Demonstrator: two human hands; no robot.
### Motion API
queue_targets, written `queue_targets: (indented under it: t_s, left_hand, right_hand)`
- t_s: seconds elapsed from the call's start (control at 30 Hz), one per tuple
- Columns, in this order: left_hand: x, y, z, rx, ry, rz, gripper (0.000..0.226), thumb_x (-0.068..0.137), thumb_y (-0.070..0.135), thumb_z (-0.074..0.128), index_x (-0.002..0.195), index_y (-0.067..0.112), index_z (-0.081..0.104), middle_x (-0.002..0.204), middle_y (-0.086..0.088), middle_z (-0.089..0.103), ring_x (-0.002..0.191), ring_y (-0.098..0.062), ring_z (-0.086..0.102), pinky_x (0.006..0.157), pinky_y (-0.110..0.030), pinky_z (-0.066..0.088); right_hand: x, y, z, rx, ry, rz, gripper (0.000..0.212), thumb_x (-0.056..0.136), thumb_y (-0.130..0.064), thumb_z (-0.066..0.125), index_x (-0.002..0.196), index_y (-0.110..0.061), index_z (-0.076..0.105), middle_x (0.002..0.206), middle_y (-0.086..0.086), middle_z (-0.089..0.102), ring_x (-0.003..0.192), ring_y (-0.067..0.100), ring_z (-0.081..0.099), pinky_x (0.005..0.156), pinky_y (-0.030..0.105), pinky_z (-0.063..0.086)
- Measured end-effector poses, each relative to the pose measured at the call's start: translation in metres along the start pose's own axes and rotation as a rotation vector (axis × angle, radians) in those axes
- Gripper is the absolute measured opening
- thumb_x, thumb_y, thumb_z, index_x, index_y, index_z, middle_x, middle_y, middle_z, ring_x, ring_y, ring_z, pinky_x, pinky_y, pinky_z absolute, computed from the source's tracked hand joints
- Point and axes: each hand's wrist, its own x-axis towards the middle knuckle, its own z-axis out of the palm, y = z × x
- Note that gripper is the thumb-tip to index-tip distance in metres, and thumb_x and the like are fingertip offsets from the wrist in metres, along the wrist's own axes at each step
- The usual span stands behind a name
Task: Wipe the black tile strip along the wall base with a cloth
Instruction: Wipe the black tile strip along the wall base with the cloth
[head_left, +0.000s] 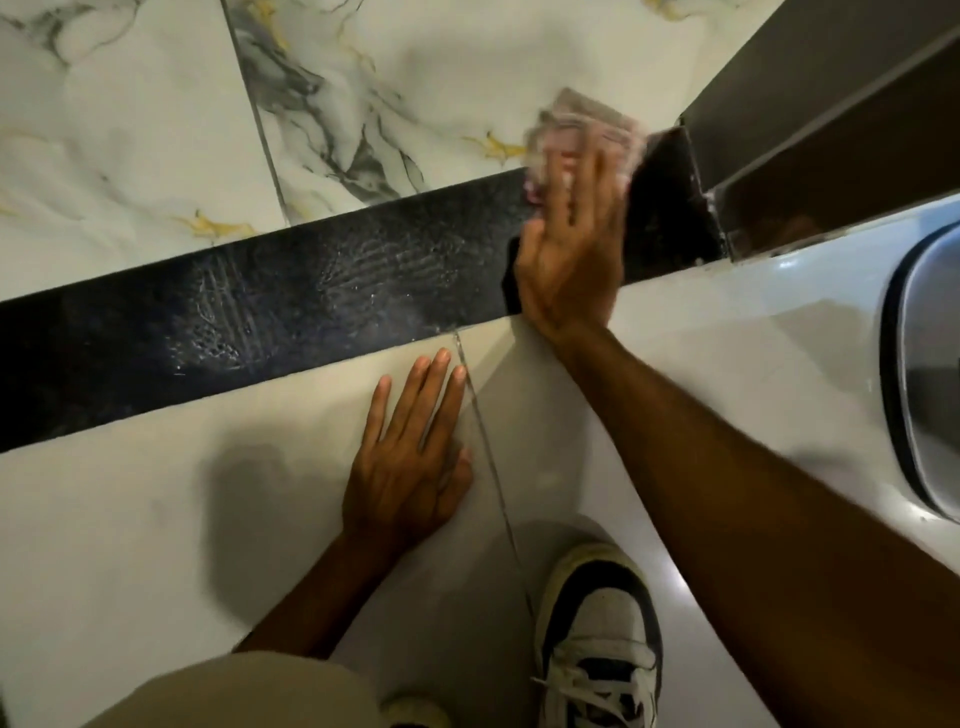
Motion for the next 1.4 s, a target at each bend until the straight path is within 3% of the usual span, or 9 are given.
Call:
queue_targets:
  t_s: [0.13, 0.27, 0.37, 0.47, 0.67, 0.83, 1.0, 1.2, 1.4]
  left_hand:
    - [0.004, 0.001, -0.006, 0.000, -0.029, -0.022, 0.073, 0.106, 0.042, 0.043, 0.169, 0.008, 0.031, 0.177, -0.018, 0.028, 0.165, -0.037, 0.030, 0.135, -0.059, 0.015]
    - [0.003, 0.004, -0.011, 0.008, -0.053, -0.045, 0.070, 0.107, 0.043, 0.038, 0.167, 0.006, 0.037, 0.176, -0.018, 0.028, 0.162, -0.039, 0.035, 0.134, -0.061, 0.017]
    - [0.000, 0.002, -0.004, 0.009, -0.034, -0.043, 0.071, 0.107, 0.043, 0.041, 0.168, 0.008, 0.034, 0.177, -0.019, 0.029, 0.164, -0.037, 0.030, 0.134, -0.065, 0.022]
    - [-0.004, 0.000, 0.003, -0.004, -0.002, -0.040, 0.073, 0.107, 0.043, 0.041, 0.171, 0.009, 0.027, 0.179, -0.018, 0.026, 0.168, -0.035, 0.023, 0.137, -0.060, 0.011]
    - [-0.003, -0.003, 0.003, -0.024, -0.025, -0.036, 0.073, 0.109, 0.041, 0.042, 0.172, 0.011, 0.023, 0.181, -0.017, 0.023, 0.169, -0.031, 0.017, 0.139, -0.056, 0.005]
    - [-0.019, -0.010, -0.001, -0.016, -0.008, -0.093, 0.071, 0.109, 0.040, 0.045, 0.171, 0.011, 0.028, 0.180, -0.016, 0.024, 0.169, -0.032, 0.020, 0.138, -0.056, 0.009]
    - [-0.037, -0.020, 0.000, -0.003, 0.017, -0.151, 0.069, 0.112, 0.045, 0.034, 0.172, 0.014, 0.025, 0.180, -0.016, 0.024, 0.169, -0.033, 0.020, 0.138, -0.057, 0.009]
    - [-0.044, -0.025, -0.007, 0.001, 0.030, -0.161, 0.065, 0.113, 0.042, 0.032, 0.172, 0.015, 0.025, 0.180, -0.016, 0.025, 0.169, -0.031, 0.021, 0.138, -0.054, 0.013]
    - [-0.085, -0.066, -0.026, 0.034, -0.028, -0.222, 0.068, 0.111, 0.043, 0.033, 0.174, 0.022, 0.020, 0.183, -0.009, 0.014, 0.170, -0.028, 0.015, 0.138, -0.055, 0.012]
  right_hand:
    - [-0.072, -0.002, -0.016, 0.073, -0.124, -0.277, 0.061, 0.110, -0.026, 0.037, 0.170, -0.016, 0.028, 0.181, 0.010, 0.021, 0.170, 0.027, 0.013, 0.139, 0.048, 0.024]
    - [-0.122, 0.036, -0.041, -0.049, -0.171, -0.073, 0.063, 0.108, -0.027, 0.041, 0.169, -0.017, 0.031, 0.179, 0.014, 0.024, 0.169, 0.030, 0.018, 0.134, 0.056, 0.032]
    - [-0.078, 0.039, -0.038, -0.146, -0.060, 0.072, 0.061, 0.113, -0.028, 0.034, 0.170, -0.009, 0.027, 0.179, 0.020, 0.022, 0.168, 0.037, 0.019, 0.135, 0.055, 0.029]
    - [-0.014, 0.012, -0.015, -0.115, -0.062, 0.111, 0.068, 0.113, -0.042, 0.017, 0.172, -0.007, 0.016, 0.180, 0.022, 0.011, 0.169, 0.039, 0.009, 0.140, 0.055, 0.016]
    - [-0.063, -0.021, -0.004, -0.023, -0.141, -0.299, 0.058, 0.116, -0.034, 0.034, 0.171, -0.017, 0.026, 0.181, 0.011, 0.022, 0.170, 0.028, 0.014, 0.140, 0.051, 0.020]
    - [-0.119, 0.030, -0.036, -0.109, -0.210, -0.115, 0.059, 0.115, -0.031, 0.032, 0.171, -0.016, 0.023, 0.181, 0.014, 0.016, 0.170, 0.027, 0.007, 0.139, 0.054, 0.021]
    - [-0.049, -0.020, -0.004, -0.101, -0.042, 0.041, 0.060, 0.116, -0.039, 0.024, 0.171, -0.012, 0.025, 0.180, 0.018, 0.020, 0.169, 0.036, 0.017, 0.141, 0.053, 0.015]
    - [-0.055, -0.094, 0.023, 0.002, -0.186, -0.487, 0.059, 0.115, -0.036, 0.031, 0.171, -0.015, 0.026, 0.180, 0.015, 0.022, 0.169, 0.031, 0.019, 0.141, 0.049, 0.014]
    - [-0.135, -0.004, -0.025, -0.128, -0.261, -0.481, 0.057, 0.116, -0.035, 0.036, 0.170, -0.019, 0.029, 0.180, 0.013, 0.023, 0.170, 0.029, 0.018, 0.138, 0.050, 0.024]
